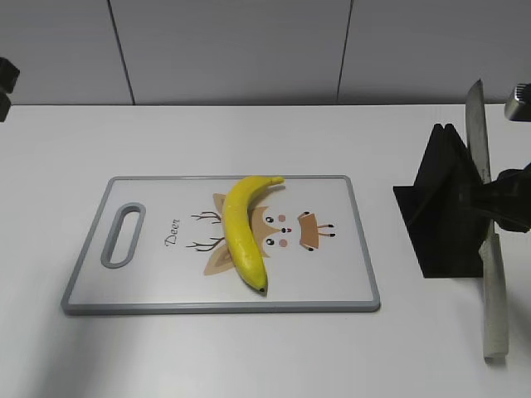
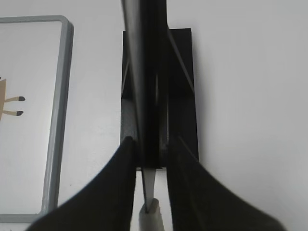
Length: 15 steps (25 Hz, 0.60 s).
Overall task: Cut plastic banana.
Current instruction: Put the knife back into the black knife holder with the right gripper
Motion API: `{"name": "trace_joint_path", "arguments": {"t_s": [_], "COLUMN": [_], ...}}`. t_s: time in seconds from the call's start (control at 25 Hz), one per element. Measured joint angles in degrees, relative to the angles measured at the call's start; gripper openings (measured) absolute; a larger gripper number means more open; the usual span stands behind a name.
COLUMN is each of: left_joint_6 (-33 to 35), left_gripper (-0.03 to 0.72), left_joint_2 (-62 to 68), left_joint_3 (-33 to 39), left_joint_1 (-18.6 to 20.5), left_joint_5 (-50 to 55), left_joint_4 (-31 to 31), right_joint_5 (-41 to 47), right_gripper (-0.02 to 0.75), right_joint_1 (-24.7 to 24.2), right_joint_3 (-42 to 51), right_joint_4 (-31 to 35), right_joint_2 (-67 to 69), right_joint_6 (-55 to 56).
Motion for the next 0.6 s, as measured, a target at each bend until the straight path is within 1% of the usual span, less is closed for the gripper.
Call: {"name": "trace_joint_path", "arguments": {"t_s": [0.12, 0.28, 0.6], "left_joint_6": [0.00, 0.00, 0.00], "left_gripper": [0.409, 0.409, 0.409], "left_joint_2": [0.00, 0.00, 0.00], "left_joint_3": [0.00, 0.00, 0.00], "left_joint_1": [0.00, 0.00, 0.00], "left_joint_5": [0.63, 1.57, 2.30], "left_joint_4": [0.00, 0.00, 0.00], "right_joint_5": [1.28, 6.63, 15.35], "right_gripper": [0.160, 0.158, 0.151], "right_joint_1": [0.00, 0.46, 0.59], "right_joint_3": [-1.21, -4.67, -10.73], "right_joint_4": [0.15, 1.89, 9.20], "right_joint_2": [0.36, 1.06, 4.03], "right_joint_6": [0.00, -1.20, -12.80]}}
